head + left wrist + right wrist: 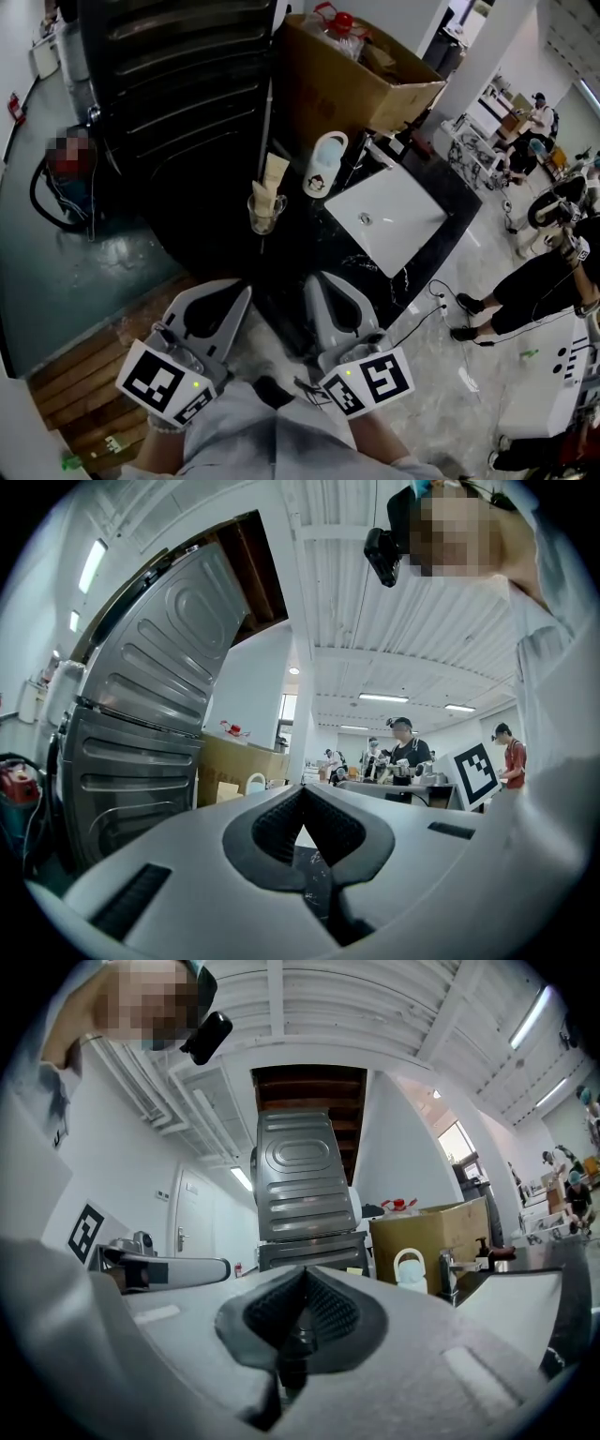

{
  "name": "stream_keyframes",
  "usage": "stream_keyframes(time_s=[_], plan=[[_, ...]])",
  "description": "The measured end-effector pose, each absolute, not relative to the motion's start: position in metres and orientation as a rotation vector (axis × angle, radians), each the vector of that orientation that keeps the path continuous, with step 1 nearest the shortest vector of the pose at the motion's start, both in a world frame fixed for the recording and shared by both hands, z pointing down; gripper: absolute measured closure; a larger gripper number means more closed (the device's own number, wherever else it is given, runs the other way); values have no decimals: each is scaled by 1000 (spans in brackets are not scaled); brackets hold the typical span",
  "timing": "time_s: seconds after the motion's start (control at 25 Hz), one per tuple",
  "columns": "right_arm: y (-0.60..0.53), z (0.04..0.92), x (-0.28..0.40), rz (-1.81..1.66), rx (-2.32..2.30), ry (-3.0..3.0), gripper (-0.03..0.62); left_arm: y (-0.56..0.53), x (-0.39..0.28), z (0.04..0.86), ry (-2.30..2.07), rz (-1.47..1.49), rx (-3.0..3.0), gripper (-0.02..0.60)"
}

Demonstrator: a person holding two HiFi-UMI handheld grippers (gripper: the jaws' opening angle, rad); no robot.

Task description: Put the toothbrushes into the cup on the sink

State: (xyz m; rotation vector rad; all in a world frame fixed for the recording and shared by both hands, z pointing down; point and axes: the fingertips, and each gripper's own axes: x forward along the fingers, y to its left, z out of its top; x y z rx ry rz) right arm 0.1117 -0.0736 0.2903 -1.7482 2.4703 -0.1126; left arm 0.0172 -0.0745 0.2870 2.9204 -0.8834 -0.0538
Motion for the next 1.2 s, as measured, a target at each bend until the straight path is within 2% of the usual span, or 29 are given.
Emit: stream_keyframes(time_s=[1.2], plan=[[-71, 287, 100, -94, -1806, 2441, 595, -74, 6, 282, -813, -86, 2953, 575]])
